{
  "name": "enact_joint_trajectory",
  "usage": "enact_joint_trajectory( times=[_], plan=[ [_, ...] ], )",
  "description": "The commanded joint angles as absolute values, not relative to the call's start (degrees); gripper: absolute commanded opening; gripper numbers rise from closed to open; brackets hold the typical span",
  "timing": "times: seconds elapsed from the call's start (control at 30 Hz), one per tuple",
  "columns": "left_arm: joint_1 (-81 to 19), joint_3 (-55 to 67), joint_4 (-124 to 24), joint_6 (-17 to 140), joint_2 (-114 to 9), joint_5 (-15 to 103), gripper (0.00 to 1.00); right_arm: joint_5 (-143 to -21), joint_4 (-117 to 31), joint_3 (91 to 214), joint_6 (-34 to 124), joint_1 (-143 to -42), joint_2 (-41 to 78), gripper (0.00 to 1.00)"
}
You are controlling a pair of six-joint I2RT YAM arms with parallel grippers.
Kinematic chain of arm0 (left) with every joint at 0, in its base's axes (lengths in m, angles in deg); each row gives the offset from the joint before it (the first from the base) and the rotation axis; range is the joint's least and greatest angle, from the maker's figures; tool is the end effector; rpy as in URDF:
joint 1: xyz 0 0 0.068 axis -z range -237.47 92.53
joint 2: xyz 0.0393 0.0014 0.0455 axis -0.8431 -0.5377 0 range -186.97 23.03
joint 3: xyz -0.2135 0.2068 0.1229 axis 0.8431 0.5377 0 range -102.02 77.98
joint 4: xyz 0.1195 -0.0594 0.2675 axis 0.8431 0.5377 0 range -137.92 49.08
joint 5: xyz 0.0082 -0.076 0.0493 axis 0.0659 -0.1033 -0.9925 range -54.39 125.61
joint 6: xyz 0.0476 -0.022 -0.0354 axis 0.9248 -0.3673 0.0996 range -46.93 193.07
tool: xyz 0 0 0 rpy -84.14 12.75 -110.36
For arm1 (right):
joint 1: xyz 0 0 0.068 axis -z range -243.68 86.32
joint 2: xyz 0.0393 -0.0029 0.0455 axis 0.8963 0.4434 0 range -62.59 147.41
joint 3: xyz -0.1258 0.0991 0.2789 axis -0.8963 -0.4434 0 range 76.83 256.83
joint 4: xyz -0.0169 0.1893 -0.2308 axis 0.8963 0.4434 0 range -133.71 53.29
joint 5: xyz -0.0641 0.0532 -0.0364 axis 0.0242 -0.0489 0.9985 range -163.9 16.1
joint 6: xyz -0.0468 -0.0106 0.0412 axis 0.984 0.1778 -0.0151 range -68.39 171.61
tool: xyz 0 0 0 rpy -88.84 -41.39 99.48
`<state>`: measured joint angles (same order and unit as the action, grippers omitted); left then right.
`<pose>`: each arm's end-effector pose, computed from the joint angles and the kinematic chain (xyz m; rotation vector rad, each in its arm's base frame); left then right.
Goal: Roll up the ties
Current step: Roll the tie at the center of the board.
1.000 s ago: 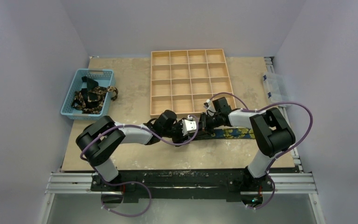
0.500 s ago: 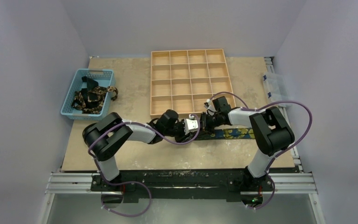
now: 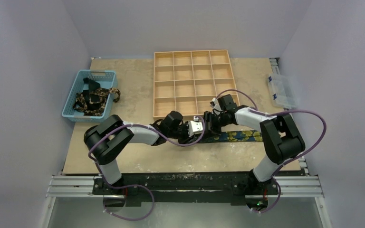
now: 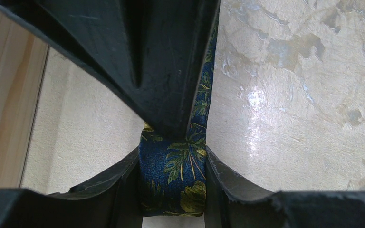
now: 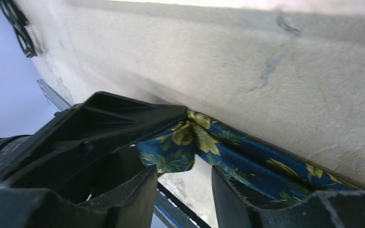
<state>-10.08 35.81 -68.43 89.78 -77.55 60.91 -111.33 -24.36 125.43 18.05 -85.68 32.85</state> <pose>0.2358 -0.2871 0.1389 1.4085 1.7827 -0.7810 0.2984 0.1525 0.1567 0.0848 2.8693 1.1395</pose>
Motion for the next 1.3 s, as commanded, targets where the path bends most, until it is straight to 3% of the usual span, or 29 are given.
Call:
enact_joint_trajectory(
  times=[0.0,0.2,0.43,0.5,0.57,0.8,0.93,0.97,1.0,1.13,1.27],
  plan=[
    [-9.9,35.4,-61.7,89.8,-77.3,60.8,0.28,-114.1,-25.8,128.3,18.0,-85.6,30.9,0.46],
    [-9.9,35.0,-61.5,89.8,-77.6,61.0,0.31,-116.8,-29.9,128.1,15.9,-87.7,33.5,0.44],
    [-9.9,35.0,-61.8,89.8,-77.5,61.4,0.33,-115.4,-31.4,126.9,16.4,-89.6,37.1,0.34],
    [-9.9,35.0,-61.8,90.0,-77.3,61.7,0.33,-114.1,-31.2,126.0,17.1,-89.4,37.5,0.21],
    [-9.9,35.2,-61.9,90.1,-77.0,62.0,0.35,-113.5,-31.2,125.3,17.5,-89.1,38.0,0.01],
    [-10.1,36.4,-63.5,89.3,-73.2,61.9,0.45,-110.9,-29.0,124.1,19.0,-88.1,39.8,0.0],
    [-11.1,36.0,-64.4,86.6,-70.7,61.5,0.55,-109.6,-28.2,122.5,20.2,-87.1,40.9,0.0],
    [-11.5,35.6,-64.1,85.7,-70.0,61.6,0.65,-109.3,-27.6,122.4,20.7,-86.9,41.0,0.0],
    [-12.0,35.4,-64.1,85.0,-69.2,61.7,0.69,-108.2,-26.9,122.6,21.3,-86.8,41.1,0.0],
    [-12.8,34.3,-64.5,83.6,-64.8,59.2,0.74,-106.6,-25.3,123.1,22.6,-86.8,41.3,0.0],
    [-13.9,32.9,-65.8,78.1,-57.2,54.7,0.94,-106.3,-25.0,123.5,23.0,-86.7,41.9,0.0]
  ],
)
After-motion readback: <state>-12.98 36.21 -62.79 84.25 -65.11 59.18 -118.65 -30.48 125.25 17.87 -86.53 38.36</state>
